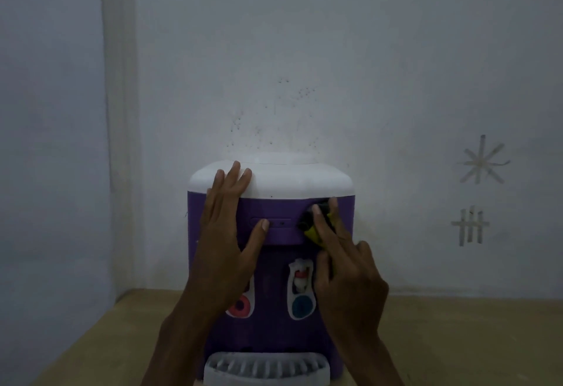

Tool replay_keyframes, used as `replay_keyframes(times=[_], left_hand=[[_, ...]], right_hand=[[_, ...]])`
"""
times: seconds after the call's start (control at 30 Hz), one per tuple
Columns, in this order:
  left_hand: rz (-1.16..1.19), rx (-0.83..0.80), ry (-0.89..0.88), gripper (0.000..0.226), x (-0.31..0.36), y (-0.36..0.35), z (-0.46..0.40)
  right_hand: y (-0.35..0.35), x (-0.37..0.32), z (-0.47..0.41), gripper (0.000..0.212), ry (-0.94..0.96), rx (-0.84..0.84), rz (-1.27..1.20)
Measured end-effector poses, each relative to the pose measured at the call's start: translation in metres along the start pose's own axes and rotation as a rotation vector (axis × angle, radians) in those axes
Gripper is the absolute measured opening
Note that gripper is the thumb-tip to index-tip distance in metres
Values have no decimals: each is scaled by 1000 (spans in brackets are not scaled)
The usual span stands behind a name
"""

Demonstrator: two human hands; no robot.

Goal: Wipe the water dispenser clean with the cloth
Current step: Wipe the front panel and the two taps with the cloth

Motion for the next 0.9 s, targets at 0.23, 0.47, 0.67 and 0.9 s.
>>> replay_keyframes(times=[0.23,0.47,0.67,0.9], left_hand=[[-29,8,-10,74,0,-2,1],[-38,-15,-5,75,2,0,2],[-44,-35,-12,79,0,1,2],[-58,-42,0,79,0,0,2]], right_hand=[[2,-4,7,60,45,-13,15],[0,3,8,65,-71,40,18],[7,17,6,71,-43,50,48],[4,12,15,64,101,-21,121]])
Point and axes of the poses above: each hand's wrist, its own z-axis away from the middle knuckle, its own y-axis out of the back of the hand, x = y × z, the point moved 3 cm from there along -z, towards the middle knuckle, and after that the axes turned 3 degrees about -z, right-handed, at the moved point
